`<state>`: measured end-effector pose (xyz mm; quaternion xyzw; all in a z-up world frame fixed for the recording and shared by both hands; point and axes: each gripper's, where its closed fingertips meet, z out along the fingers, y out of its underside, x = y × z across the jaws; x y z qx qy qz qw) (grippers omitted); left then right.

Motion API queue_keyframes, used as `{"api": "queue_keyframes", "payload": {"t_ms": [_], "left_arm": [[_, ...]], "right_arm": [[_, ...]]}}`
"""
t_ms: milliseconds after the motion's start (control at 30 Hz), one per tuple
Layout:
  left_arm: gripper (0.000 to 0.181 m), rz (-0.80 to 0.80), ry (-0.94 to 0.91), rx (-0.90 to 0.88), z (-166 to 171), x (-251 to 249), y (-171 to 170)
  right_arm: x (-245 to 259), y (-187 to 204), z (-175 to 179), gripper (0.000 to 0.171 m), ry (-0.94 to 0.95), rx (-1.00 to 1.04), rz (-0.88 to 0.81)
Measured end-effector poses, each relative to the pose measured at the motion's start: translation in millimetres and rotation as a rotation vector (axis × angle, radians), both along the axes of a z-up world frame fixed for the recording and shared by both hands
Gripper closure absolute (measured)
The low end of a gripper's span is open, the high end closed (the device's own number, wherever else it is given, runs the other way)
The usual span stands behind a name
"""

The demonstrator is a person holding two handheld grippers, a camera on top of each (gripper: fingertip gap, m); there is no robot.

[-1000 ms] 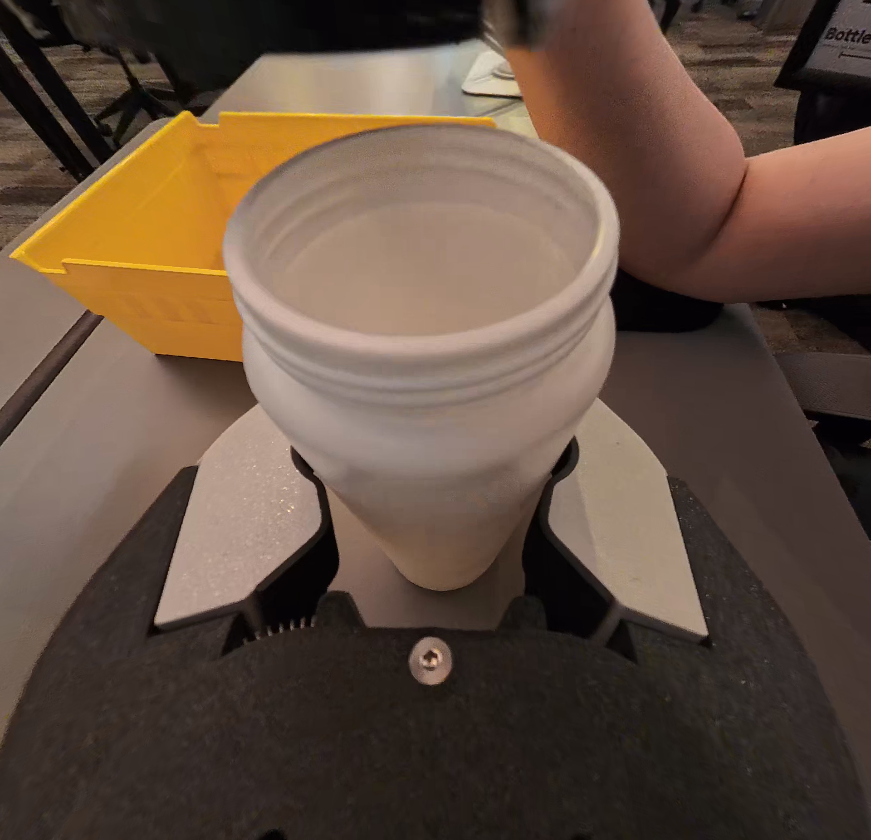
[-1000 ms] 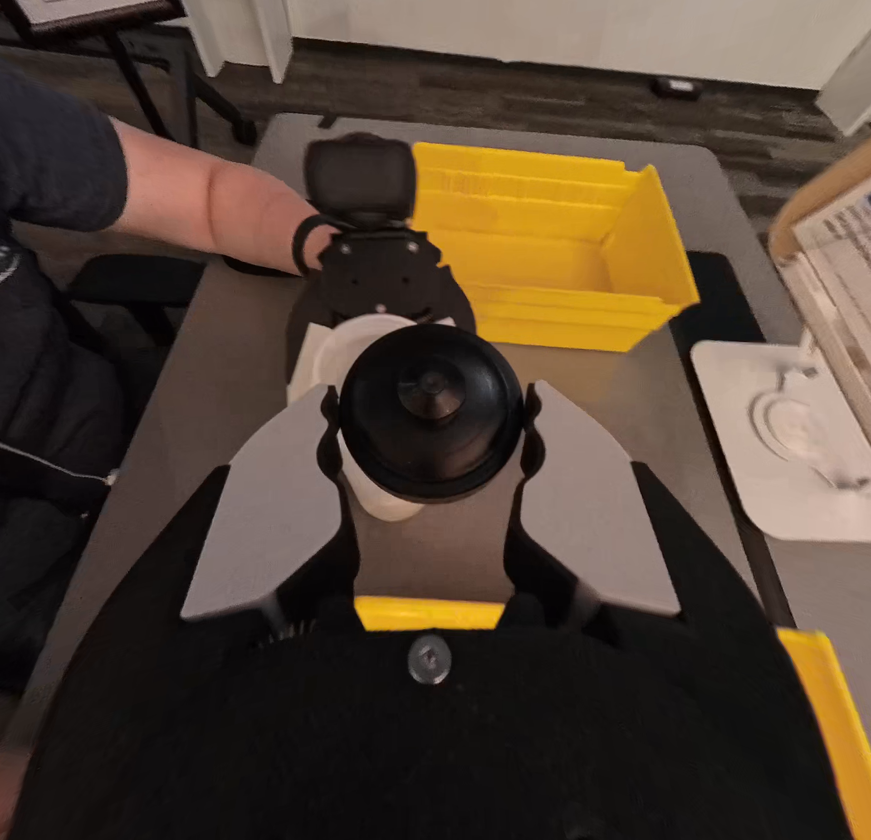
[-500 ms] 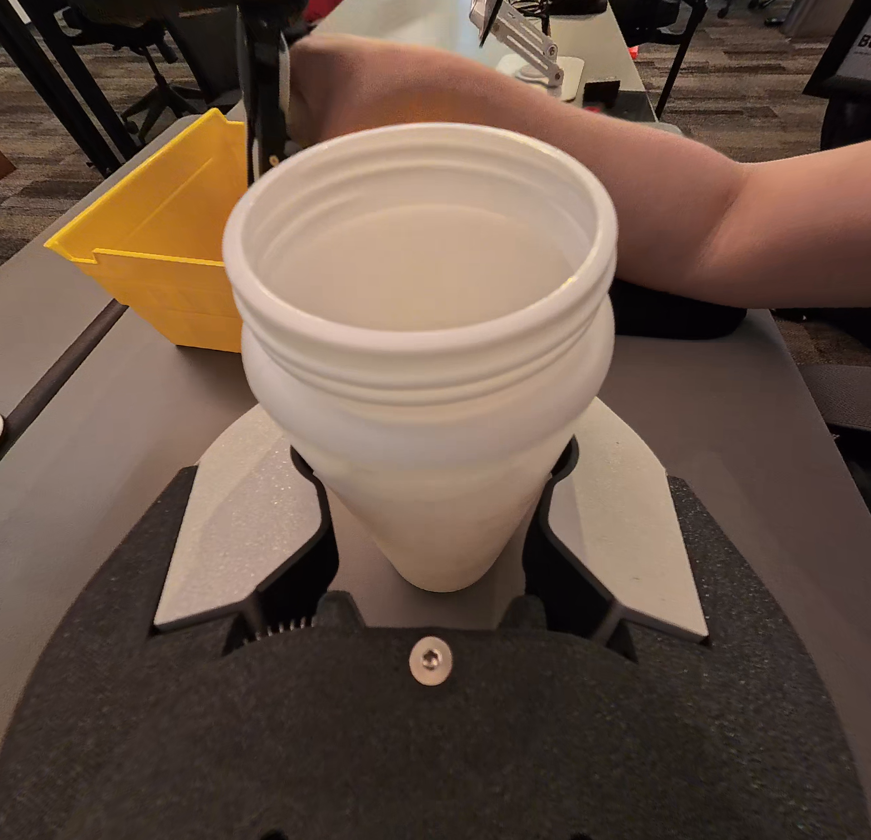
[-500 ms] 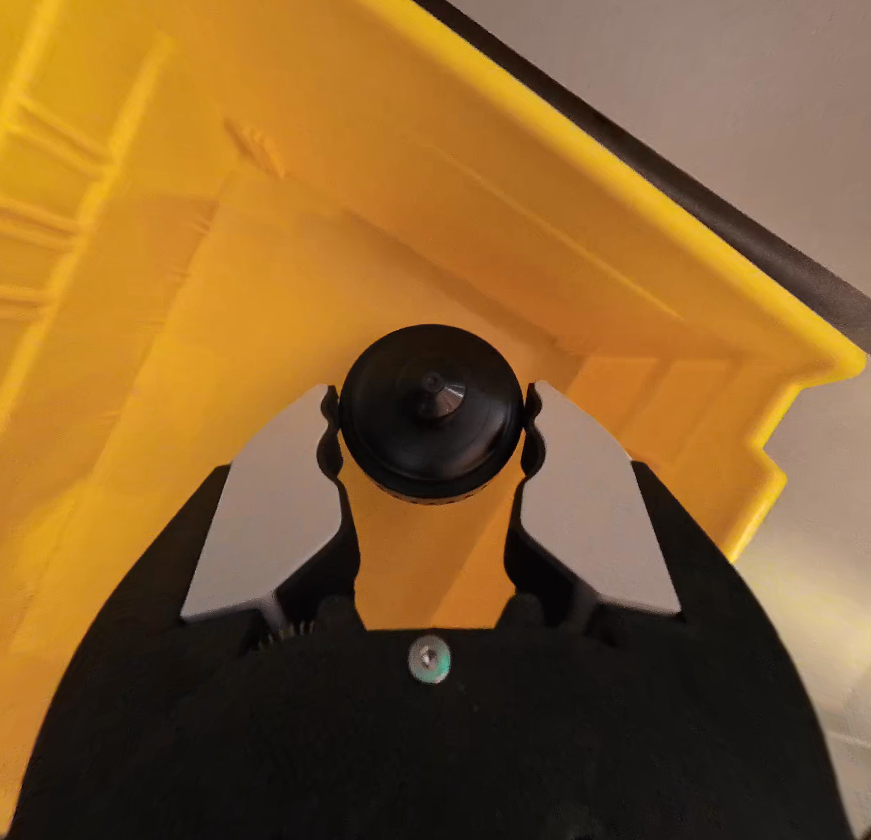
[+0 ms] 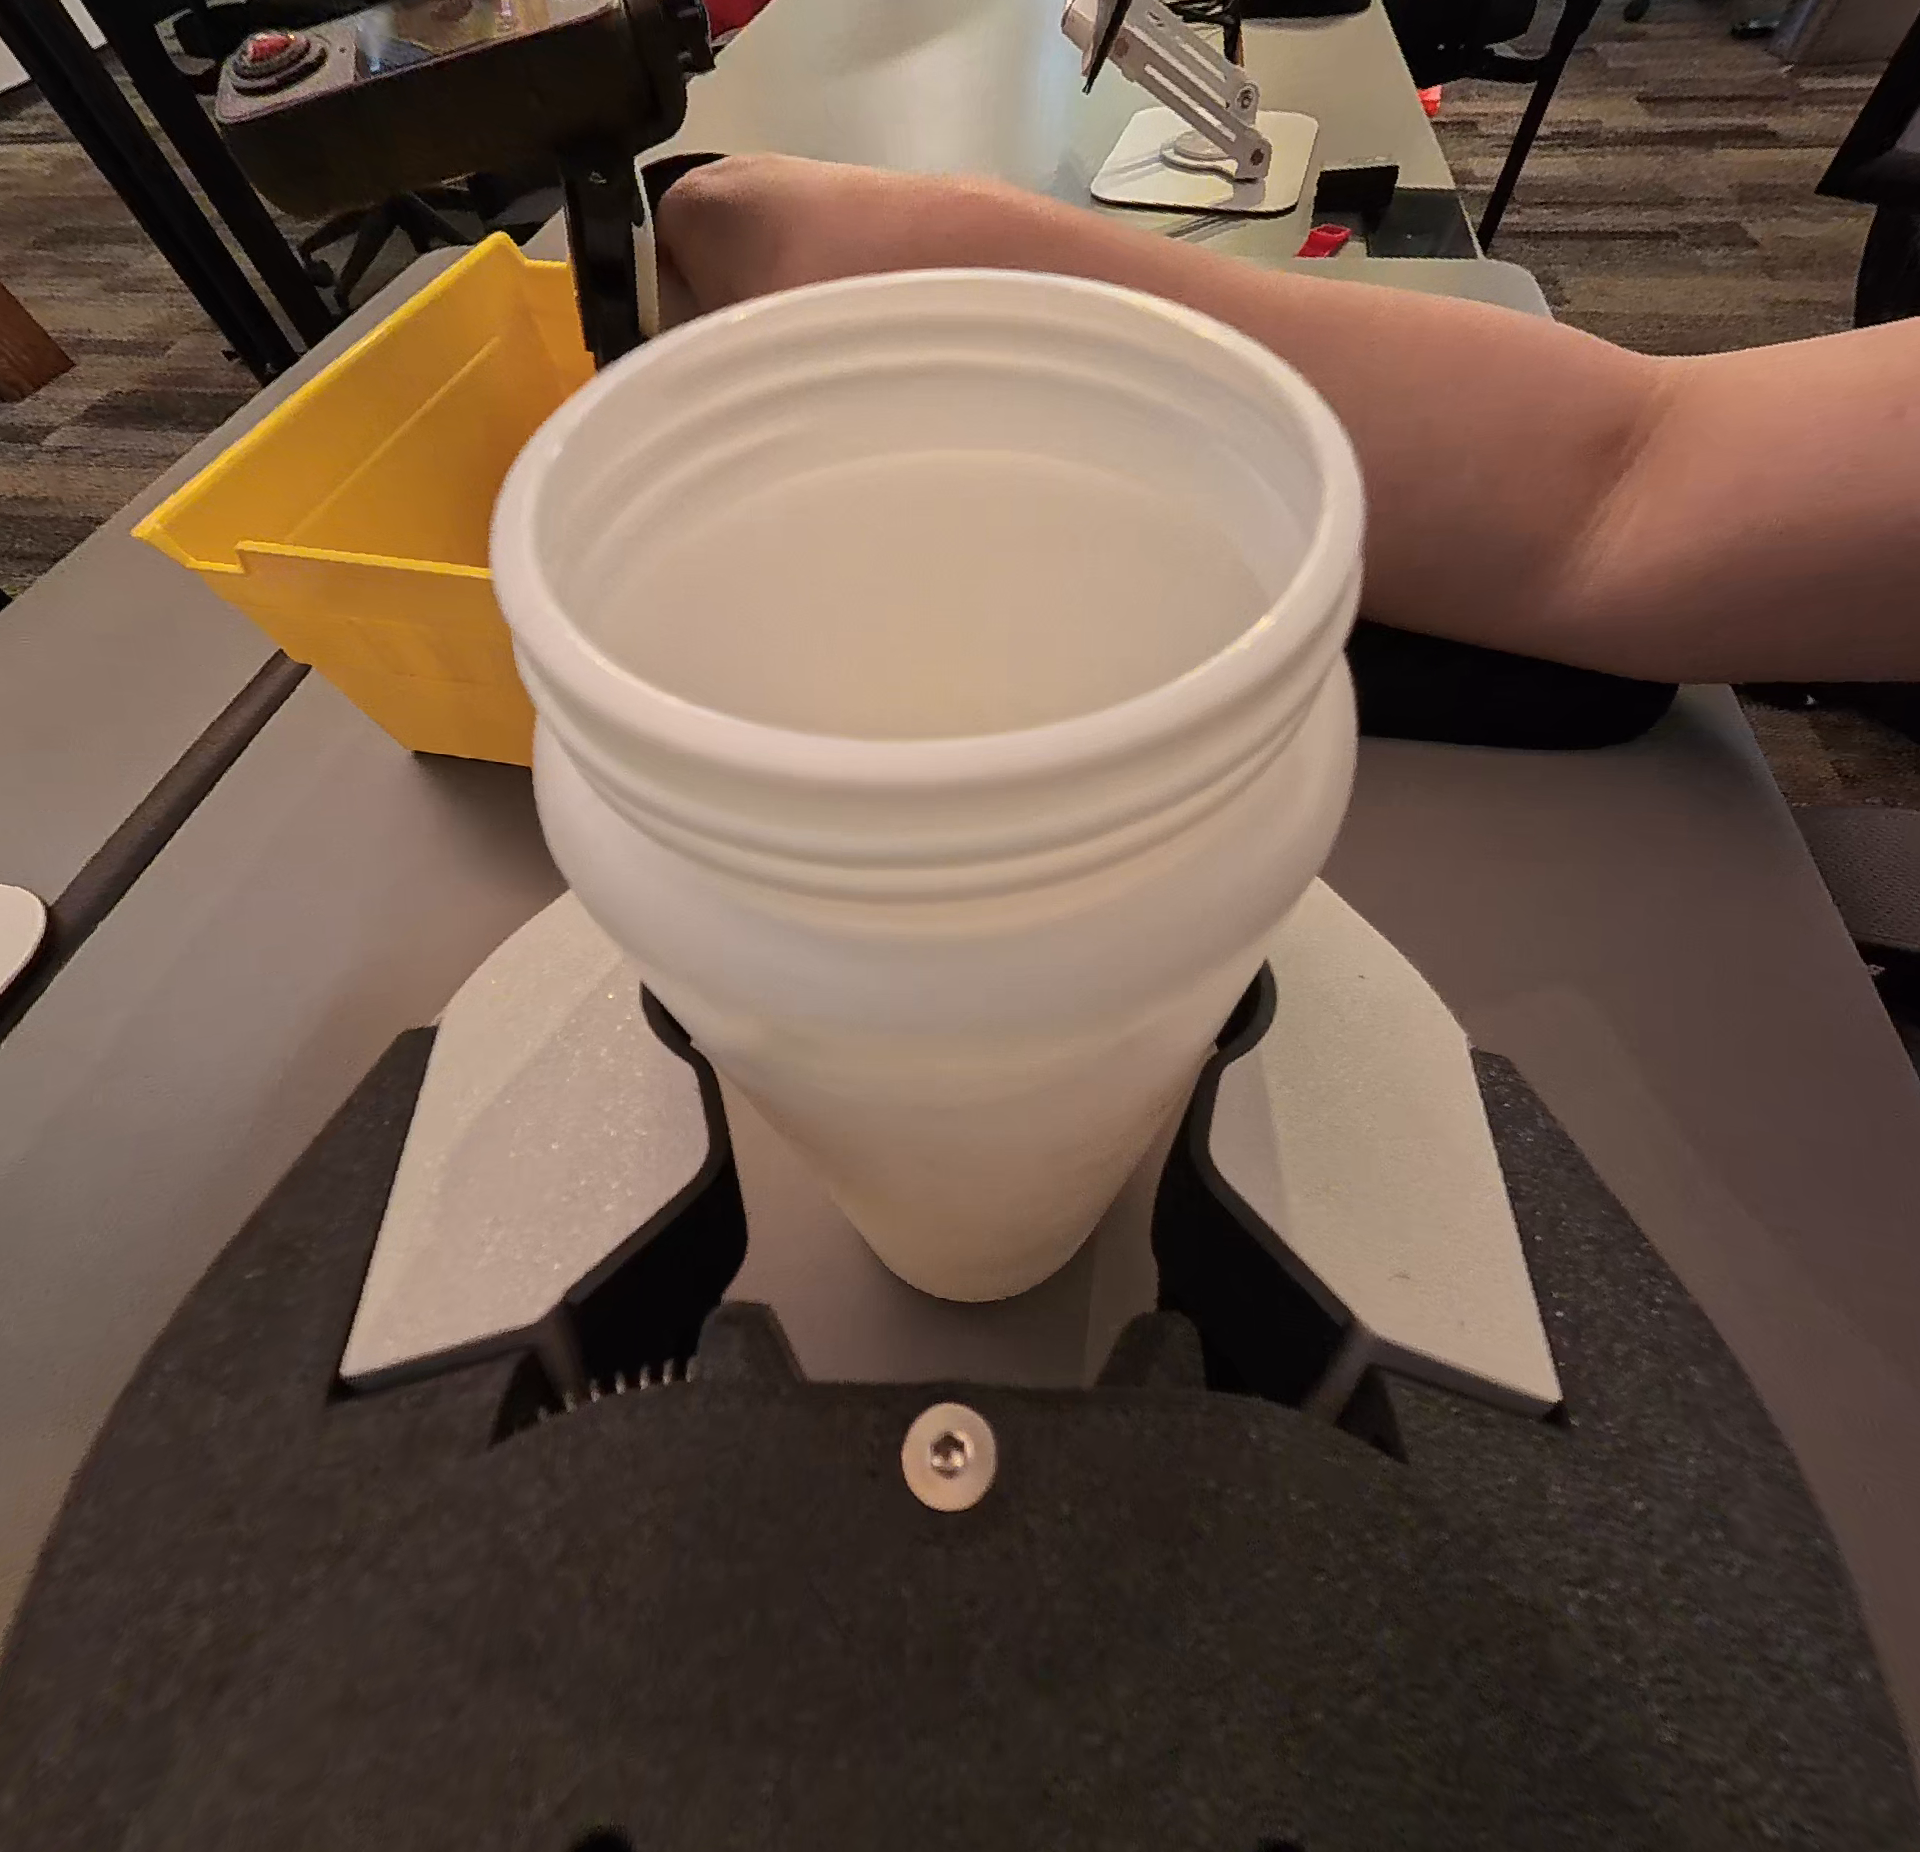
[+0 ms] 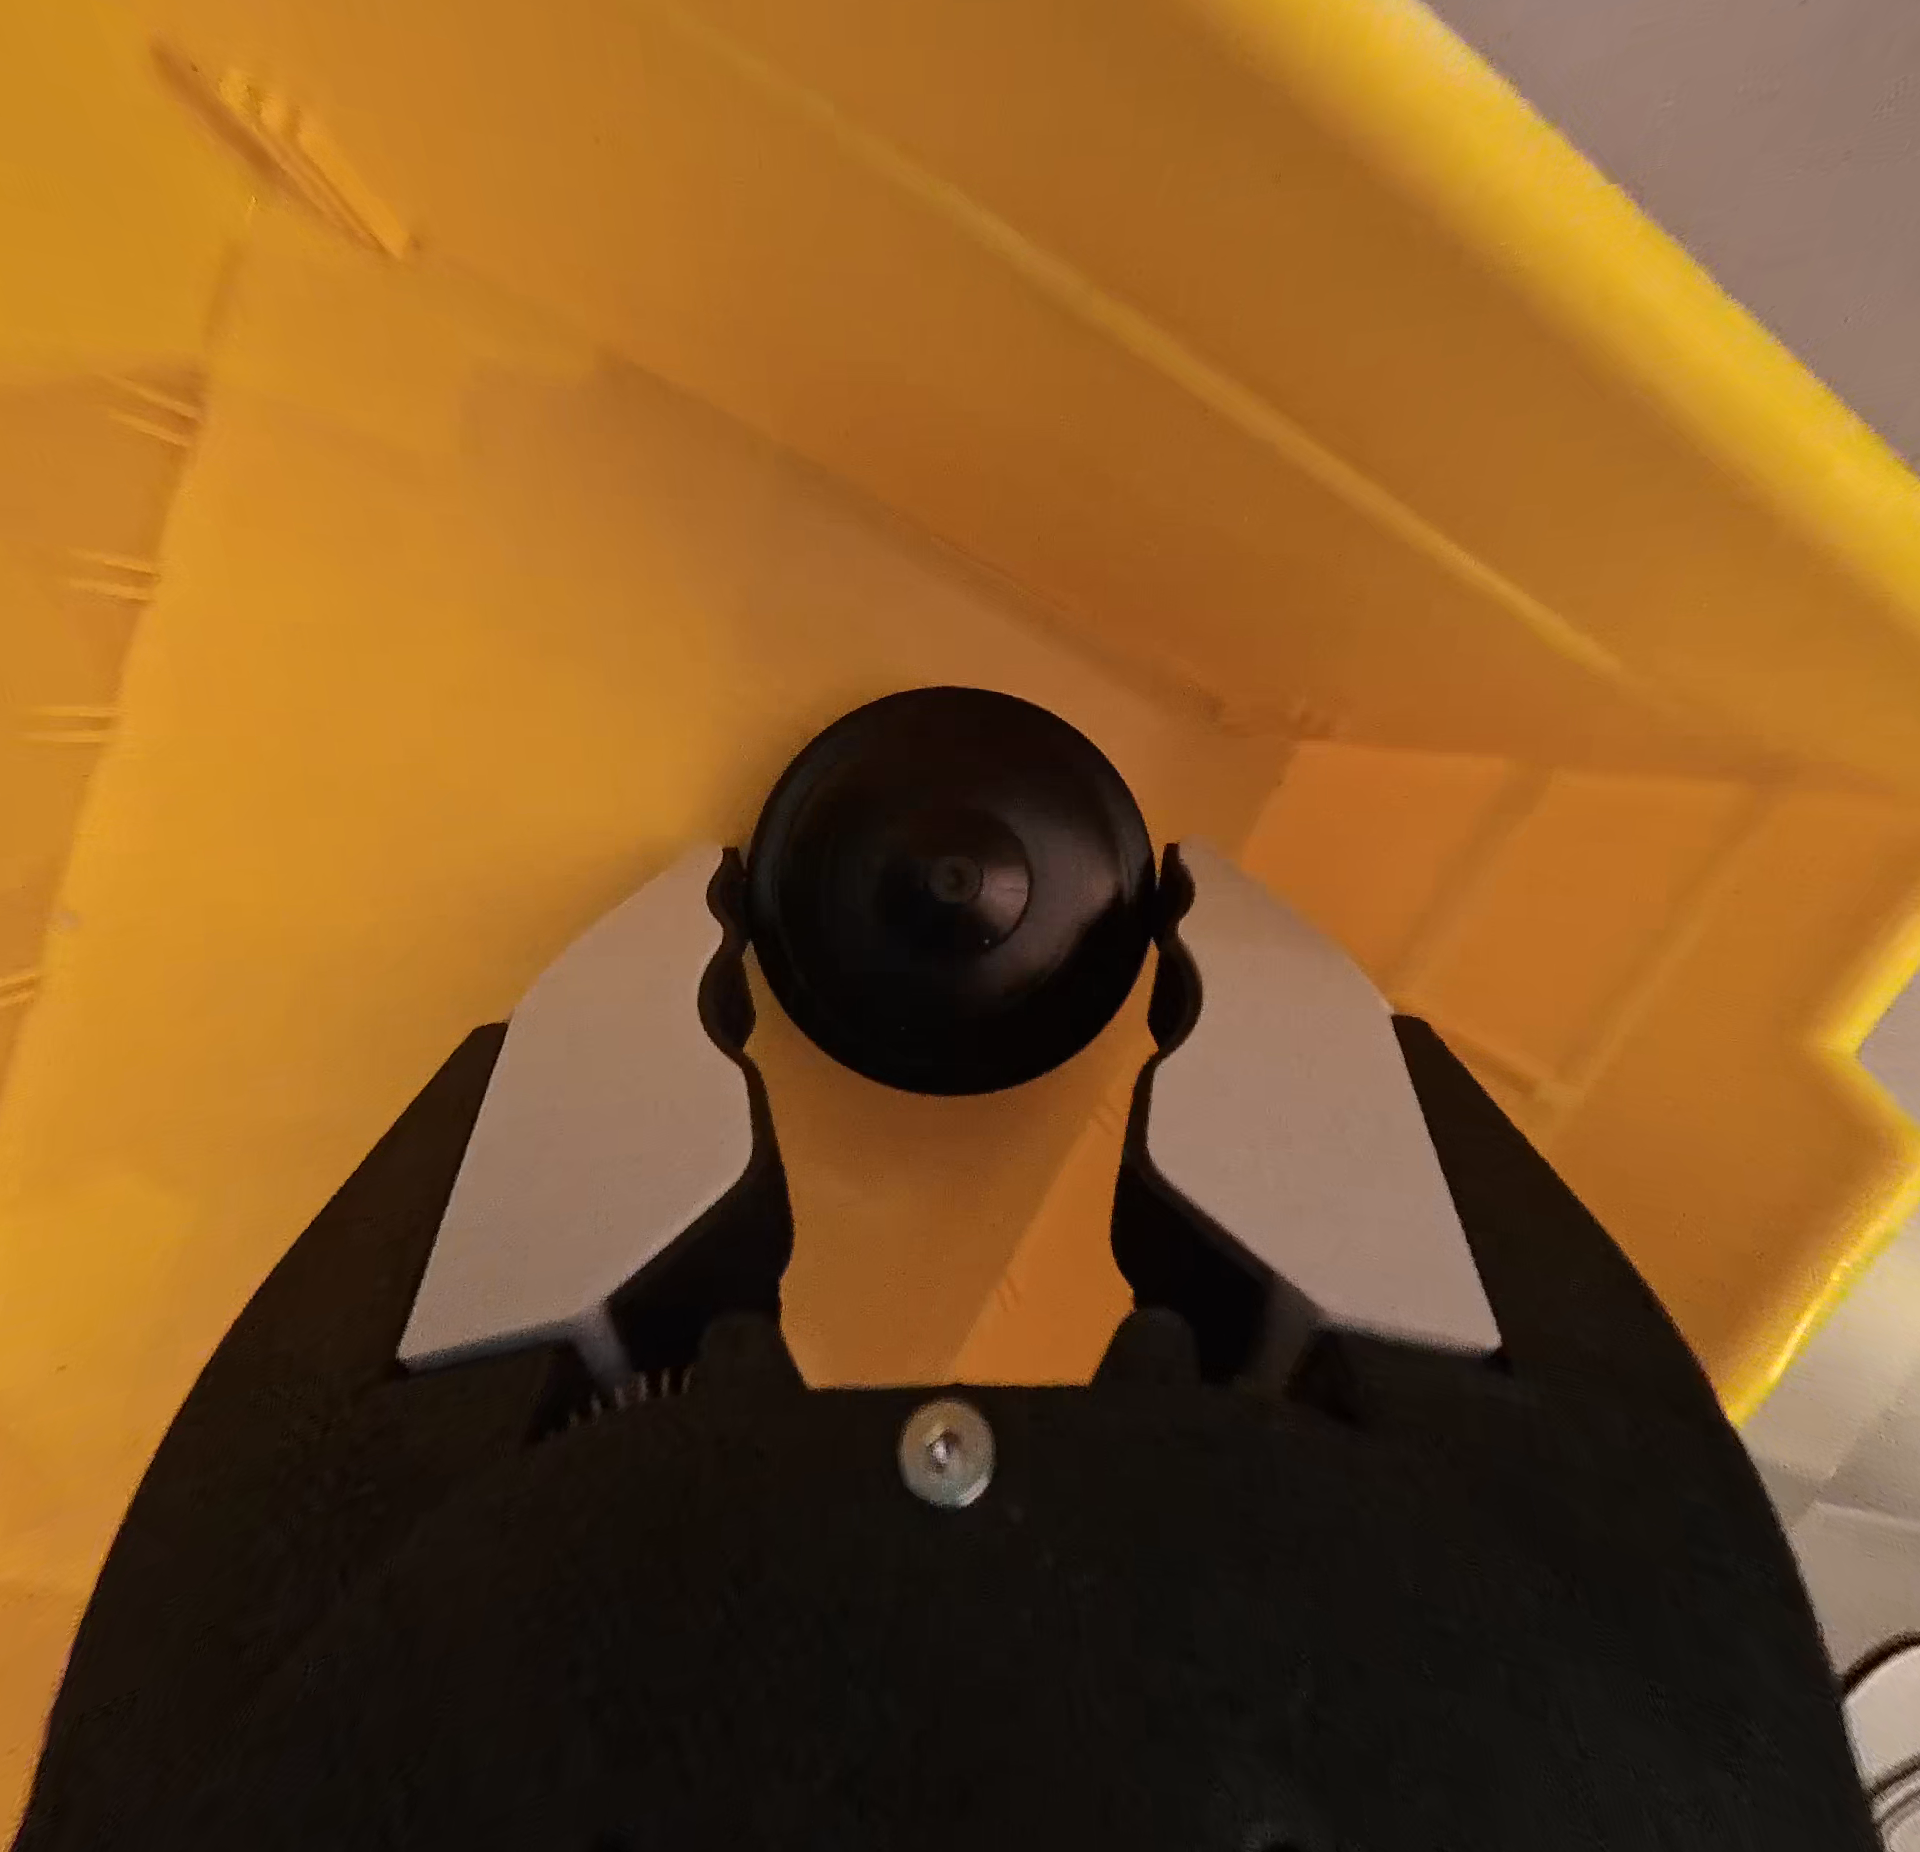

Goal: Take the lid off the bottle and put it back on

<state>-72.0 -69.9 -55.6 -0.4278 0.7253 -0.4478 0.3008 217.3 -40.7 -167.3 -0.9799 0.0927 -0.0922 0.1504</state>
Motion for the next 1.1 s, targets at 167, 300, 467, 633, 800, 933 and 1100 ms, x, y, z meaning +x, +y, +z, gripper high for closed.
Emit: {"api": "queue_keyframes", "payload": {"t_ms": [167, 300, 467, 633, 800, 933, 1100], "left_arm": [[0.082, 0.017, -0.023, -0.019, 9.3, -0.5, 3.5], [0.082, 0.051, -0.052, -0.078, 25.3, -2.5, 13.5], [0.082, 0.089, -0.095, -0.175, 51.2, -9.5, 31.1], [0.082, 0.061, -0.133, -0.331, 77.6, -19.8, 34.9], [0.082, 0.068, -0.130, -0.368, 83.9, -22.7, 36.8], [0.082, 0.050, -0.110, -0.365, 81.8, -23.4, 32.2], [0.082, 0.037, -0.133, -0.399, 86.6, -24.1, 32.4]], "right_arm": [[-1.0, -2.0, 26.6, 0.095, -0.044, 0.026, -0.011], [-26.9, 14.3, 96.5, 0.094, -0.100, 0.244, 0.063], [-184.9, 39.0, 206.2, 0.097, 0.191, 0.734, 0.574], [-305.5, 14.5, 250.9, 0.097, 0.440, 0.926, 0.923], [-334.3, 20.2, 233.6, 0.088, 0.557, 0.851, 0.939], [-344.0, 28.5, 224.1, 0.097, 0.661, 0.835, 0.939], [-343.5, 30.3, 227.3, 0.098, 0.674, 0.856, 0.947]]}}
